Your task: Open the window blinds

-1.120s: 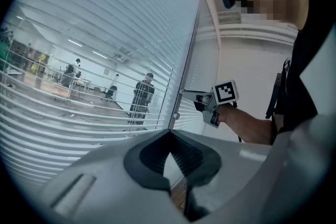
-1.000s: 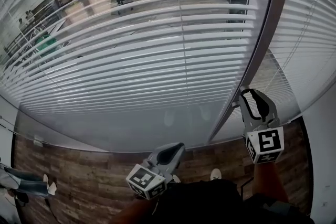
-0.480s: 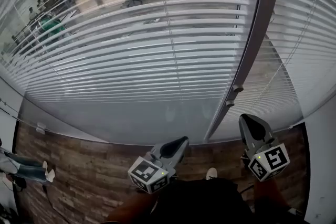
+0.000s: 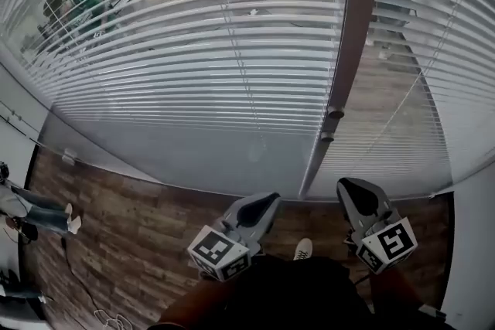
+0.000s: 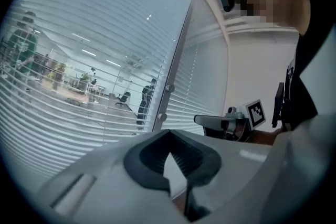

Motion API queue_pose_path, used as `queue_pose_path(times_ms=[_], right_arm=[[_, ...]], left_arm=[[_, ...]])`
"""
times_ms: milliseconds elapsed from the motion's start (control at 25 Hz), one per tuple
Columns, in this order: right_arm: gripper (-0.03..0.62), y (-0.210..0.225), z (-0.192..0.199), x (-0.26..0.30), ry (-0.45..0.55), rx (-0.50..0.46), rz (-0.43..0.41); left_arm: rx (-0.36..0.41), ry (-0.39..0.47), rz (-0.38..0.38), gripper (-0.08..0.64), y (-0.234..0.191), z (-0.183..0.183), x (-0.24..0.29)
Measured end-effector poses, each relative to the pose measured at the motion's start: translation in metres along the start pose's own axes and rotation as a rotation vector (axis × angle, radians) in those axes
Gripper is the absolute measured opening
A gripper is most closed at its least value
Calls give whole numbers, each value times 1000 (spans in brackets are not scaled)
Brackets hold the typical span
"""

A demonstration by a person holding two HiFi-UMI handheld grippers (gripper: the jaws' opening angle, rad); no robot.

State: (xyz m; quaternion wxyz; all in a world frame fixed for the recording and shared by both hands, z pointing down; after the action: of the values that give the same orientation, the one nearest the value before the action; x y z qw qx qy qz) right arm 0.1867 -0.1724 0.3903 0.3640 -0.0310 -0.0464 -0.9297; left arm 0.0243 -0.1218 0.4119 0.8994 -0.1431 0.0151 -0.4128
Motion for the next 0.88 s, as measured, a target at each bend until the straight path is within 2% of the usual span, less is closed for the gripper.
queue_pose_path(times_ms=[120,400,640,760,880], right_arm=[[24,-10,12,-6,-11,23,-11],[23,-35,38,-24,-1,57,-5],[23,-70,28,-32,1,83,57],[23,-103,20,-42,1,89,102],[23,-141,30,-54,-8,102,143]], left_arm=[[-12,-25,-49,0,6,9,-19],[21,-26,-48,0,14,33,-50],[28,-8,31,0,19,23,-85],[20,-5,45,0,23,12,-122],[14,-5,83,0,28,22,-158]])
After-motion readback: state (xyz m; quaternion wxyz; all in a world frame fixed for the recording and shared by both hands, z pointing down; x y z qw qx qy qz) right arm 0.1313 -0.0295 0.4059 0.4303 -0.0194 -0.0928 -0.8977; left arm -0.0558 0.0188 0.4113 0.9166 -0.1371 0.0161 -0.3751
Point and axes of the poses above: the fingertips, and each gripper's own axes: x forward along the fingers, y to its right, z out of its underside, the point moved 4 cm from there along -x, backward along the fingers, and after that the axes turned 5 degrees about z, right-handed, at the moved point
